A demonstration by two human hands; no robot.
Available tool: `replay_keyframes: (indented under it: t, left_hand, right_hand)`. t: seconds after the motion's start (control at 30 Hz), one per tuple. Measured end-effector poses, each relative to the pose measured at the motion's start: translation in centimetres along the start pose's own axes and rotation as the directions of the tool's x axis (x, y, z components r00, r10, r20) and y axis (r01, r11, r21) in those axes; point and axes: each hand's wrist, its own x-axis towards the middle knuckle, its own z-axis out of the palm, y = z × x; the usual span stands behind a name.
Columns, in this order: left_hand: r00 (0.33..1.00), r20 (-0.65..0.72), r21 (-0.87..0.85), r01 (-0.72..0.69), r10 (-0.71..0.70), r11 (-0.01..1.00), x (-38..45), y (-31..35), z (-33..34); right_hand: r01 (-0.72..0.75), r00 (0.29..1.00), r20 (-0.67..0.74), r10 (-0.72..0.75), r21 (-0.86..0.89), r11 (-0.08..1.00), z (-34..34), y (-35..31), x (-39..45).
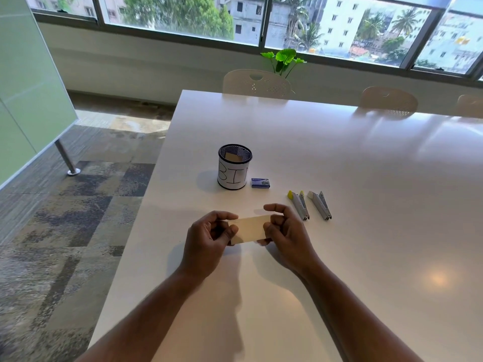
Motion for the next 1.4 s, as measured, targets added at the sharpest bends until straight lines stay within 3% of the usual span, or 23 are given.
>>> replay_keyframes:
  t: [0.47, 0.57, 0.7, 0.83, 1.03, 1.23, 1.4]
  left_hand:
    - [0.996, -0.072, 0.034, -0.053, 0.056, 0.998, 0.3, -0.2, 0.1]
    - [0.984, -0.086, 0.189, -0.137, 0.155, 0.972, 0.4, 0.1, -0.2]
    - [0.952, -0.020, 0.535, -0.247, 0.304, 0.808, 1.0, 0.4, -1.4]
    - [0.978, 0.063, 0.761, -0.175, 0.198, 0.624, 1.8, -0.4, -2.1]
    - [0.986, 0.157, 0.876, -0.164, 0.052, 0.454, 3.0, -2.0, -1.7]
    - [0.976, 0.213, 0.904, -0.181, -0.042, 0.386, 5.5, -1.7, -1.6]
    - [0.978, 0.205, 0.910, -0.176, -0.037, 0.375, 5.6, -1.9, -1.3]
  right_hand:
    - [-0.092, 0.995, -0.011, 0.095, 0.154, 0.984, 0.0, 0.0, 0.1]
    - [-0.052, 0.998, -0.035, 0.057, 0.137, 0.989, -0.1, -0.4, 0.1]
    - [-0.043, 0.994, -0.095, 0.057, 0.148, 0.988, -0.3, -0.6, 0.6]
    - [-0.027, 0.988, -0.147, 0.036, 0.065, 0.998, -0.6, -0.8, 1.8]
    - [0.097, 0.958, -0.260, -0.123, -0.110, 0.989, -1.7, -2.9, 6.8]
    - [0.176, 0.876, -0.347, -0.334, -0.414, 0.893, -2.7, -6.0, 13.2]
    - [0.102, 0.878, -0.340, -0.337, -0.555, 0.825, -1.7, -7.3, 16.8]
